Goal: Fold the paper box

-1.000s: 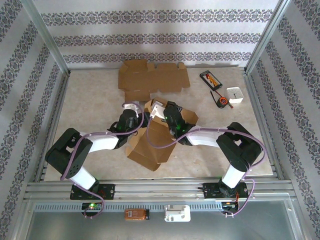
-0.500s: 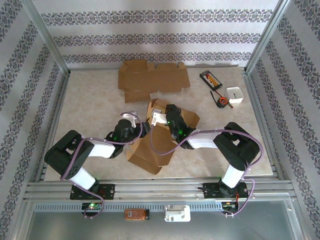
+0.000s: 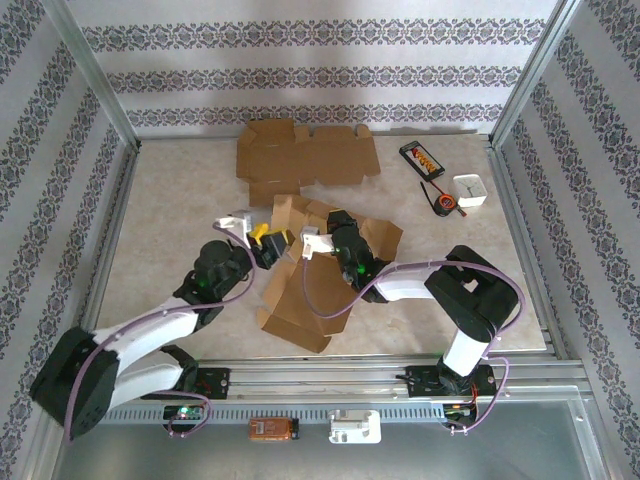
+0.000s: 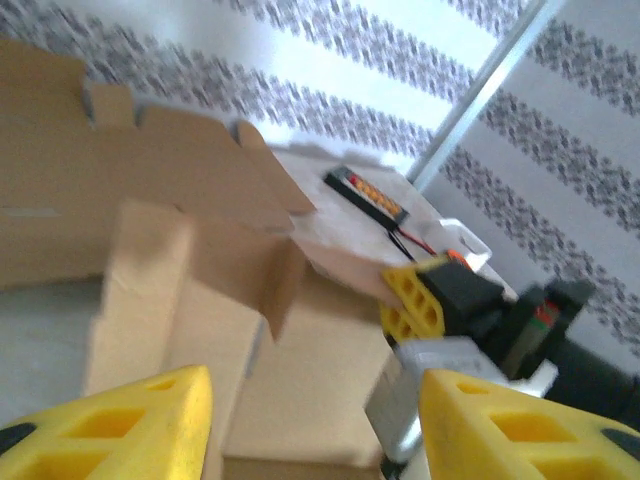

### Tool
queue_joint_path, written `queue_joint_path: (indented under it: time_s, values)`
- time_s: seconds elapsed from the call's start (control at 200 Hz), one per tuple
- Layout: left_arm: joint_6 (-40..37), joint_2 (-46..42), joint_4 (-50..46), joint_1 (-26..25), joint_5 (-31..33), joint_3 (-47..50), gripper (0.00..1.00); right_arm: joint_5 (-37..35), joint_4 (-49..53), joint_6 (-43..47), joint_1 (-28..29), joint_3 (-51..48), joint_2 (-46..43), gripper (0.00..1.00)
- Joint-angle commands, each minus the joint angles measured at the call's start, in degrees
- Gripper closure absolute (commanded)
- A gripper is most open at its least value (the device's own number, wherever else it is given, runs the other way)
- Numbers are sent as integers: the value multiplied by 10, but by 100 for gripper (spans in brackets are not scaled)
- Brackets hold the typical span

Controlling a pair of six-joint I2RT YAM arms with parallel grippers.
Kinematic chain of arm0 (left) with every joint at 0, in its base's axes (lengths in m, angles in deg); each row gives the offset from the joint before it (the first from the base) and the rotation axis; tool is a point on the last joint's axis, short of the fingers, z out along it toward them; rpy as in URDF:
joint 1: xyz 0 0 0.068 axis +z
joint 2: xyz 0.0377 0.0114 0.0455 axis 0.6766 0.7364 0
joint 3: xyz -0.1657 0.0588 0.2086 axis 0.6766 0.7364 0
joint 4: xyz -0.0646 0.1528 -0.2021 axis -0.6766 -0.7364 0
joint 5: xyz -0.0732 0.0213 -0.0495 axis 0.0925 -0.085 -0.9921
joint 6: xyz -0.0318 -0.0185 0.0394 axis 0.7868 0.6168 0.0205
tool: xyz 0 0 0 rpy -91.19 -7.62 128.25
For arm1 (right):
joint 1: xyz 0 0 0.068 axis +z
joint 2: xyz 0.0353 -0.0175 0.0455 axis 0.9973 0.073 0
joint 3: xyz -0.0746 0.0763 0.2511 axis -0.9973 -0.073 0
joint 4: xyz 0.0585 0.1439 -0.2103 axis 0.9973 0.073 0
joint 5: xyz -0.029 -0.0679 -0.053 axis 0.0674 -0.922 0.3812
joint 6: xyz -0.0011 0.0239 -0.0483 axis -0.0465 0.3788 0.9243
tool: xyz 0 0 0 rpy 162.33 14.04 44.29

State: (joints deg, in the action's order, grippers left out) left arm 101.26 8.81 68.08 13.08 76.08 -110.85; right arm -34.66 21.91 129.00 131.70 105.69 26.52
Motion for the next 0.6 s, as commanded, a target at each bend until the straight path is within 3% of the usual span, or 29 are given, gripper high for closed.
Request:
queue_joint_path:
  time_s: [0.0,0.07,0.17,0.285,0.465,0.595]
  values:
    - [-8,-35,-194,53,64,-49,45,6,11,27,10,-14,-5,100]
    - [22,-30,-294,102,71,-88,47,4,14,24,9,-10,-5,100]
    - [-33,9,-311,143,-40,-130,46,0,17,19,10,0,0,100]
    - [-138,78,-352,146,-148,-187,46,4,24,9,10,6,-2,100]
    - [-228,179,-309,155,-221,-239,45,12,31,7,11,8,-3,99]
    - [-285,263,-353,169,-257,-318,44,17,35,5,11,8,-6,99]
